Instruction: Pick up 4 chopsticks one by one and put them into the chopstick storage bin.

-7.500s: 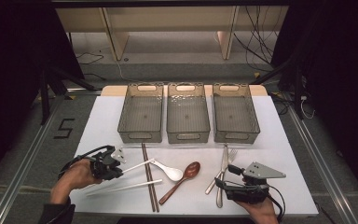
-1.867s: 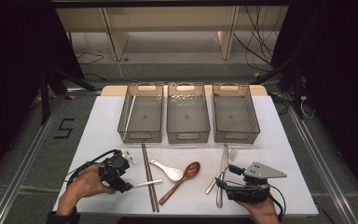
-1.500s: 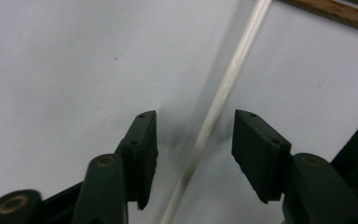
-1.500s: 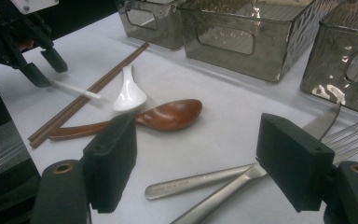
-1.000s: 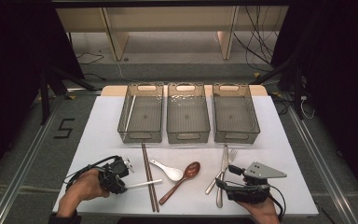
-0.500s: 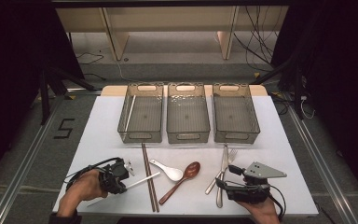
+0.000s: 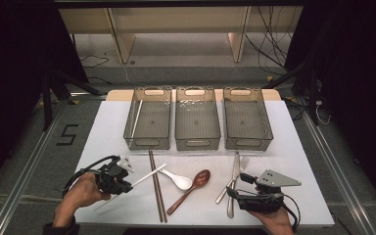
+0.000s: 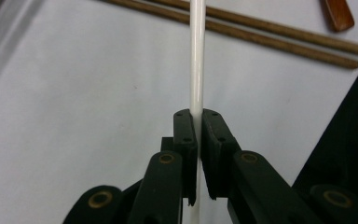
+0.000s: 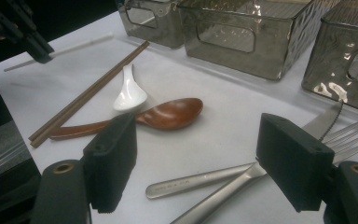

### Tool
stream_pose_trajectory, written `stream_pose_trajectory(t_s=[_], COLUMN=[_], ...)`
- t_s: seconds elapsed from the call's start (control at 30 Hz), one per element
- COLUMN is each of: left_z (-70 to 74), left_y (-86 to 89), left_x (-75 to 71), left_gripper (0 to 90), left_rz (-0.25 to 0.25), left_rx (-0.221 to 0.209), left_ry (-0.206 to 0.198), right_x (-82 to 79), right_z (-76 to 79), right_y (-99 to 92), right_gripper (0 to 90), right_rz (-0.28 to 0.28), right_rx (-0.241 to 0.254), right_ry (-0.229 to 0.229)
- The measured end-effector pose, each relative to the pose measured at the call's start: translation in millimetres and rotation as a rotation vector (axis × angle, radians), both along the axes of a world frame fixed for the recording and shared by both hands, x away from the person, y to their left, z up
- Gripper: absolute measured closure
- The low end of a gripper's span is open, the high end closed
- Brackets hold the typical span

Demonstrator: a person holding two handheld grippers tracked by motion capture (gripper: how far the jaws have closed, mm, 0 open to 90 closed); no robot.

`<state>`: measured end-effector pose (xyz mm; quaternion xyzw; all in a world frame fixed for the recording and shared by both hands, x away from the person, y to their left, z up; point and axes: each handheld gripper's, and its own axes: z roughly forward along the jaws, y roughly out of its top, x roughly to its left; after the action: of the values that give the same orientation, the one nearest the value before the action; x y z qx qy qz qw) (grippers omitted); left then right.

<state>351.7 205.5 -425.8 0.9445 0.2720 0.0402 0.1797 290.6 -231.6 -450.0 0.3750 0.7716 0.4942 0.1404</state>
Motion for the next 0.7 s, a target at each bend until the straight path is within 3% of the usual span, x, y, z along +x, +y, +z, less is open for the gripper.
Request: stream_pose_trajectory(t_s=[0.13, 0.37, 0.5, 0.7], left_z=[4.9, 13.9, 20.4, 33.2], left_y=[0.4, 5.6, 8.0, 12.9], left_x=[2.8, 12.5, 20.4, 36.1], left_gripper=[84.9, 84.8, 84.8, 84.8], left_rz=[0.063, 0.172, 0.191, 0.262], left_rx=[-0.026, -0.120, -0.175, -0.265], left_ry=[-0.026, -0.075, -0.094, -0.142], right_x=[0.3, 0.6, 0.9, 1.5], right_z=[-0.3, -0.5, -1.1, -1.7], right_y=[-0.1, -0.5, -0.6, -0.5], right_gripper=[29.7, 29.7, 29.7, 29.7], right_rz=[-0.001, -0.002, -0.003, -0.007], right_rx=[0.001, 0.003, 0.005, 0.006], right_ry=[-0.001, -0.001, 0.002, 0.001])
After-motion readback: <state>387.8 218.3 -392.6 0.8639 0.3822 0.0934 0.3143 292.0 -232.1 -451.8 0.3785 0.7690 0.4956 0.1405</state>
